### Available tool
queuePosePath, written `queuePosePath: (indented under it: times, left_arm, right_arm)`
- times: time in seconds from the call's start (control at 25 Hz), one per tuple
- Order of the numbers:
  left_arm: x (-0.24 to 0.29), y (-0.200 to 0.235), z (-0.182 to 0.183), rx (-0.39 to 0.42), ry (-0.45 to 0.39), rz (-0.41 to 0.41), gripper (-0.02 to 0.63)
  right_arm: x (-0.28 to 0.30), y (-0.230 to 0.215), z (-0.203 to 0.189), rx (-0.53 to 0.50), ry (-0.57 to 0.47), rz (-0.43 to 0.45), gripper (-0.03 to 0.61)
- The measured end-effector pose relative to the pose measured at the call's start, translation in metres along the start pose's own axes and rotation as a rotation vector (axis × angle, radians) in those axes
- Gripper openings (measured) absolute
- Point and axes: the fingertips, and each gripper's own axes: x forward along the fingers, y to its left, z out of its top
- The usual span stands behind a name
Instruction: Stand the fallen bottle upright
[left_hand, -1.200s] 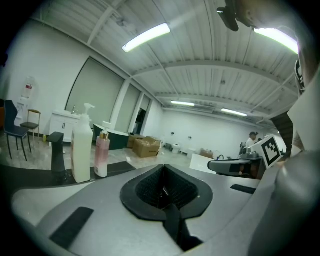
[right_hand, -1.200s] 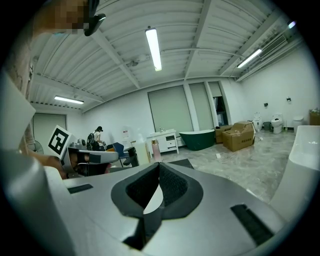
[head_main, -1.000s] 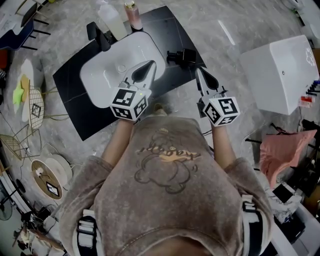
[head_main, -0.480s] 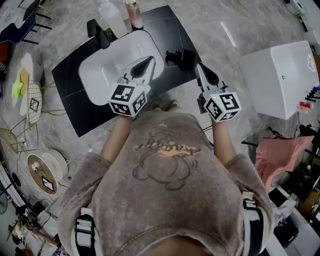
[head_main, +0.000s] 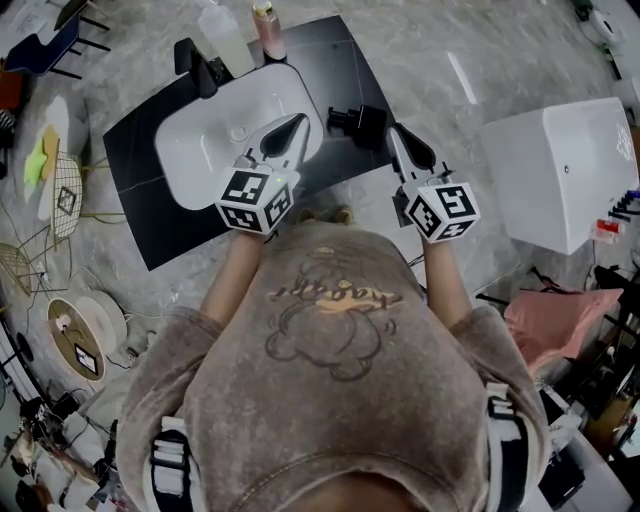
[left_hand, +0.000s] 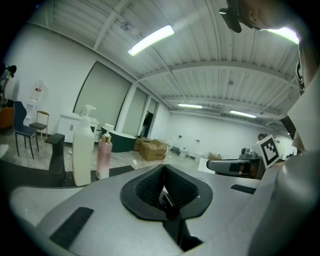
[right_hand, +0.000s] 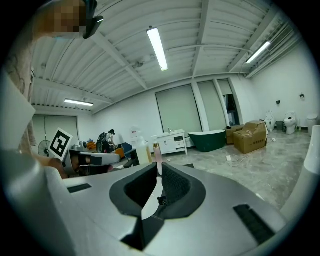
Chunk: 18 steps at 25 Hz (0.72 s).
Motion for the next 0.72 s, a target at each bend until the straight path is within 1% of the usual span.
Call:
queuePosePath:
  times: [0.04,0.12,0.2,0.28,0.36,0.56,0.72]
  left_arm:
    - [0.001,0.000,-0.001,-0.001,0.000,0.003,0.020]
    - [0.002,-0.003,-0.001,-0.004,0.000,0.006,0.020]
    - [0.003,-0.005,-0.002,-0.006,-0.001,0.010,0.020]
    - [0.003,-0.006,-0.002,-0.006,-0.003,0.014,0.019]
    - [0.003,-0.008,-0.002,-0.006,-0.003,0.019,0.020]
    - [0.003,-0.006,-0.002,-0.005,-0.005,0.030,0.020]
    - [0.002,-0.004,-0.003,-0.010,-0.010,0.044,0.019]
  right_arm:
    - [0.001,-0.001,-0.001,-0.001,0.006,0.007,0.025]
    - [0.003,-0.002,-0.003,-0.005,0.022,0.025,0.050]
    - [0.007,-0.003,-0.005,-0.008,0.042,0.051,0.084]
    - [0.012,-0.004,-0.007,-0.009,0.059,0.078,0.135]
    - [0.017,-0.005,-0.008,-0.021,0.074,0.094,0.159]
    - [0.033,-0.003,-0.012,-0.081,0.126,0.152,0.222]
    - [0.047,-0.001,-0.021,-0.143,0.188,0.205,0.263]
